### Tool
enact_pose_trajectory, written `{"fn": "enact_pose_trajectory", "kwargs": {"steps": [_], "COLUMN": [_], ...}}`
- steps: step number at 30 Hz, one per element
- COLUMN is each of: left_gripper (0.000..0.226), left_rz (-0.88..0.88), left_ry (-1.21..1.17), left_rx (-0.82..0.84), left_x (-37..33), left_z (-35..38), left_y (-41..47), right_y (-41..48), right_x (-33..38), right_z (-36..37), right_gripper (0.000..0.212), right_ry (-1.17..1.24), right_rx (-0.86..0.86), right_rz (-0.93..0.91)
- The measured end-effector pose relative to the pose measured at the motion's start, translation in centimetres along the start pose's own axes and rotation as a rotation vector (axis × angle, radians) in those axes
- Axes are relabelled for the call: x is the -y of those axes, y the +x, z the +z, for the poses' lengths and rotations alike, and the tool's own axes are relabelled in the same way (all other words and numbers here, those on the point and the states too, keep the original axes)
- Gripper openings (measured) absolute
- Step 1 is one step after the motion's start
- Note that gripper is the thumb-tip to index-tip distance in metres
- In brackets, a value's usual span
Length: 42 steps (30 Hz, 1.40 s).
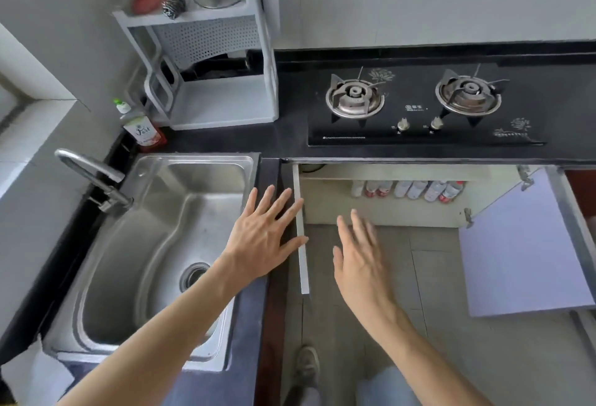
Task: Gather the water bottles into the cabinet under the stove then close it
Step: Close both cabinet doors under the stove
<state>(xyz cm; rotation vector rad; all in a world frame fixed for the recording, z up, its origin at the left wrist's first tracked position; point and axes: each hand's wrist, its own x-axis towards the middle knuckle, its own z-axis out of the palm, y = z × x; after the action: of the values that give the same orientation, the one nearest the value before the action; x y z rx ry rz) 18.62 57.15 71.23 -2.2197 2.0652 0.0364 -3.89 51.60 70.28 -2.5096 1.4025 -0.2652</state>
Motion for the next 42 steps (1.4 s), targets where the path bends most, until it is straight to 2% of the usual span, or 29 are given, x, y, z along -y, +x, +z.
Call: {"fn": "enact_pose_trajectory", "kwargs": {"steps": [8,15,22,28,31,35,42], "left_gripper": [0.088,0.091,0.091,0.089,0.091,0.093,0.093], "left_rz": [0.181,0.299,0.369,0.422,0.412,0.402,0.411], "left_ry": [0.058,0.153,0.206,0.265,0.256,0.243,0.202], "left_rx": [0.191,0.279,0.317,0.379,0.399,0.413,0.392], "left_x": [3.5,5.0,5.2,4.4,3.9,3.1,0.1], "left_z": [10.7,14.9,17.1,18.4,18.9,19.0,19.3], "left_y": [2.7,4.1,4.6,5.6,5.8,6.4,8.3], "right_y": [-4.3,-6.7,-8.0,-8.6,-8.6,-8.6,-7.2], "right_x": [1.6,2.7,3.1,2.4,2.0,1.0,-0.9], "right_z": [13.6,19.8,22.2,23.3,23.0,22.1,21.8], "right_gripper": [0.07,0.076,0.071,0.08,0.075,0.074,0.08], "right_ry": [0.027,0.033,0.001,-0.033,-0.033,-0.036,0.024], "right_rx": [0.229,0.325,0.373,0.402,0.403,0.372,0.303], "right_rz": [0.086,0.122,0.154,0.165,0.151,0.16,0.302]}}
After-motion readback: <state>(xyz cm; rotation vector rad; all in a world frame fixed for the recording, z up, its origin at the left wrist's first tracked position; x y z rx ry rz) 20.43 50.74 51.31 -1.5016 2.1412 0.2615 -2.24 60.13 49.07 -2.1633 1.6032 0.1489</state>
